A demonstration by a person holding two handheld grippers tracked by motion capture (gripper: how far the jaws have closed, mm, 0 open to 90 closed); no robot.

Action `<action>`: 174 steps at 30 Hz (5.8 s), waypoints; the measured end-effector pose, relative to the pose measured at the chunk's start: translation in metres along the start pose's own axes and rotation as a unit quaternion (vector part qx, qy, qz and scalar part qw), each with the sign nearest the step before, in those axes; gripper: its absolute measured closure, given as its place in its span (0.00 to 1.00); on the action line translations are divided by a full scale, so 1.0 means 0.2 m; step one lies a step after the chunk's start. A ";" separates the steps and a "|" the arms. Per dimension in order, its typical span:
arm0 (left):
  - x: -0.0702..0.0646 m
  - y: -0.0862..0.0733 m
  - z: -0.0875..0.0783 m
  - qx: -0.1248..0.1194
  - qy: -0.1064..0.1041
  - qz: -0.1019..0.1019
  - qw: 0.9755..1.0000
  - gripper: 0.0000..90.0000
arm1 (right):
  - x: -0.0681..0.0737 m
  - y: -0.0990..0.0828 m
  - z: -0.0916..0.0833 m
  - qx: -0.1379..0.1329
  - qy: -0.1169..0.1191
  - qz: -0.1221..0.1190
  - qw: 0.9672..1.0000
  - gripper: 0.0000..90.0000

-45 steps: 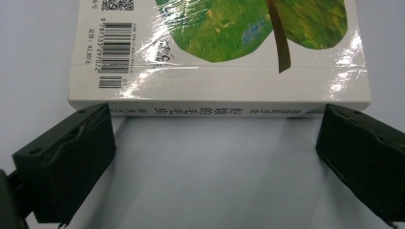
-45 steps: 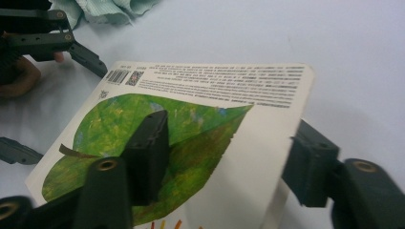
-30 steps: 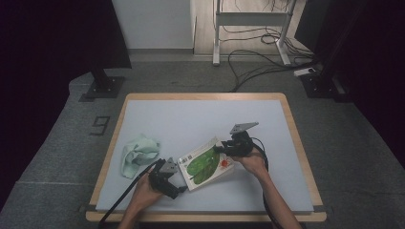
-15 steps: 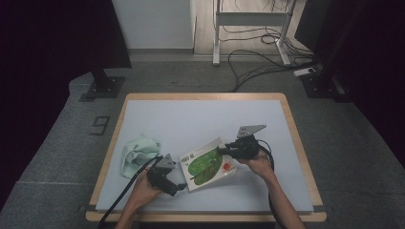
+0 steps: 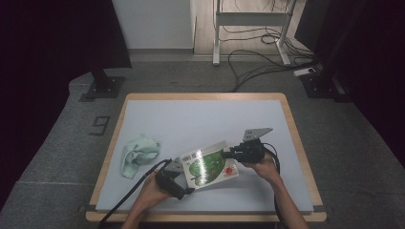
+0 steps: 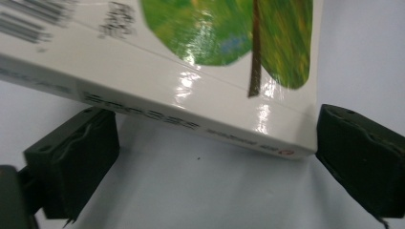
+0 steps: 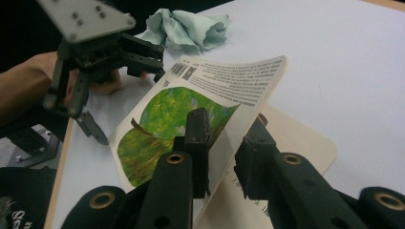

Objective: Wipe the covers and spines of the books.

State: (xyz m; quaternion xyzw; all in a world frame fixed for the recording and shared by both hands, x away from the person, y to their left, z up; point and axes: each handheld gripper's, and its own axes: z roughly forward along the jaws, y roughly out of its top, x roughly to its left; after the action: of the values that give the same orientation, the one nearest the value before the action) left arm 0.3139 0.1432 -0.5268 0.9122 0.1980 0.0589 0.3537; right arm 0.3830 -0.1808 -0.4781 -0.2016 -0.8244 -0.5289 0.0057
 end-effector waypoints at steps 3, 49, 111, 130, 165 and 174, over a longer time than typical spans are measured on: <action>-0.02 0.00 0.00 0.000 0.009 0.005 1.000 0.11 | 0.00 -0.01 -0.01 0.006 -0.005 0.014 1.000 0.84; 0.00 -0.04 -0.05 -0.040 0.006 -0.029 0.999 0.66 | 0.02 -0.01 0.01 0.030 -0.072 0.020 0.997 0.74; 0.06 -0.02 -0.13 -0.058 0.072 -0.022 0.996 0.69 | 0.08 0.01 0.02 0.037 -0.133 -0.001 0.990 0.46; -0.03 -0.01 -0.12 -0.071 0.027 -0.070 0.995 0.30 | 0.15 -0.07 -0.03 0.077 -0.123 -0.001 0.989 0.35; -0.27 -0.07 -0.05 -0.030 0.017 -0.109 0.993 0.02 | 0.34 -0.37 0.02 0.135 -0.121 -0.023 0.983 0.23; -0.29 -0.07 -0.05 -0.022 0.040 -0.096 0.994 0.04 | 0.32 -0.39 0.00 0.116 -0.090 -0.012 0.989 0.26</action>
State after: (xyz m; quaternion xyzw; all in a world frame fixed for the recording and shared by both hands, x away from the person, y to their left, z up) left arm 0.2542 0.1362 -0.5275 0.8780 0.2975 0.0654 0.3692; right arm 0.2977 -0.1880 -0.5307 -0.2364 -0.8794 -0.4100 -0.0514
